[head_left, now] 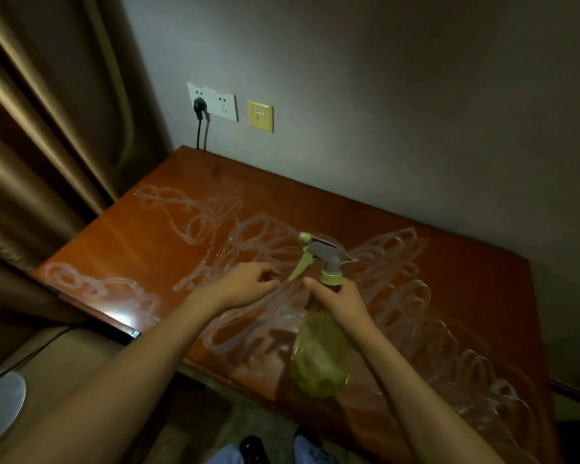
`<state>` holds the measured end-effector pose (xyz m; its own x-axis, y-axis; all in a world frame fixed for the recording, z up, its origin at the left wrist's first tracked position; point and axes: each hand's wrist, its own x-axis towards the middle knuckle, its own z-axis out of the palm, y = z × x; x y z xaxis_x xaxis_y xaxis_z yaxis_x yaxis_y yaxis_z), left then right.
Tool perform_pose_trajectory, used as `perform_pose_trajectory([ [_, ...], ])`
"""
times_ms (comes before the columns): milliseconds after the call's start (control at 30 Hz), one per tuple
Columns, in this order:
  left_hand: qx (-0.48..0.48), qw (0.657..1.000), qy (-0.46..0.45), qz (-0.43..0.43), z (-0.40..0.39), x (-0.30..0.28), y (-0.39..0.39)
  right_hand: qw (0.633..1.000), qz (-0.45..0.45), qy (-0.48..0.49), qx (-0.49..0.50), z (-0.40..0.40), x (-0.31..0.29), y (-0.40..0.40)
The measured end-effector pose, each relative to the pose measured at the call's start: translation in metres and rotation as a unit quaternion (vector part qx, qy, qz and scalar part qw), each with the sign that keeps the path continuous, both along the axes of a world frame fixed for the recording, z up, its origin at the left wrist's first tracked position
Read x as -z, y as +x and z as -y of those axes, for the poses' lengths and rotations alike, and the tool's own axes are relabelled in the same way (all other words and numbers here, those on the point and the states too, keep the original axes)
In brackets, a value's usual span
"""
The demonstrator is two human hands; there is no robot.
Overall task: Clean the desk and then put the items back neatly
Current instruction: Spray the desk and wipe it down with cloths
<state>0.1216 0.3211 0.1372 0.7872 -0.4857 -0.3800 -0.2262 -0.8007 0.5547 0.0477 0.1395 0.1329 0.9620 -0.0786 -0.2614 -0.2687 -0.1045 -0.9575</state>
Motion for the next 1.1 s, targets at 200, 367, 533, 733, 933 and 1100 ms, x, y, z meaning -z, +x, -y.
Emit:
perform_pose_trajectory([
  [200,0.017,0.999,0.02,0.032,0.023,-0.01,-0.003,0.999,-0.049,-0.001,0.023,0.024,-0.008,0.003],
  [367,0.008,1.0,-0.019,0.012,0.044,-0.019,-0.009,0.998,-0.059,0.007,0.021,0.031,-0.011,-0.002],
  [533,0.041,0.991,-0.078,-0.101,0.062,-0.012,-0.041,0.989,-0.021,0.061,0.131,0.031,-0.02,-0.011],
  [733,-0.009,0.971,-0.2,-0.13,0.081,0.016,-0.068,0.968,-0.042,0.121,0.215,0.026,-0.035,-0.007],
  [933,-0.023,0.962,-0.252,-0.105,0.074,0.021,-0.062,0.994,0.034,0.053,0.095,0.03,-0.048,-0.001],
  [1100,0.009,0.947,-0.298,-0.115,0.075,0.012,-0.066,0.988,0.105,0.112,-0.012,0.038,-0.058,0.004],
])
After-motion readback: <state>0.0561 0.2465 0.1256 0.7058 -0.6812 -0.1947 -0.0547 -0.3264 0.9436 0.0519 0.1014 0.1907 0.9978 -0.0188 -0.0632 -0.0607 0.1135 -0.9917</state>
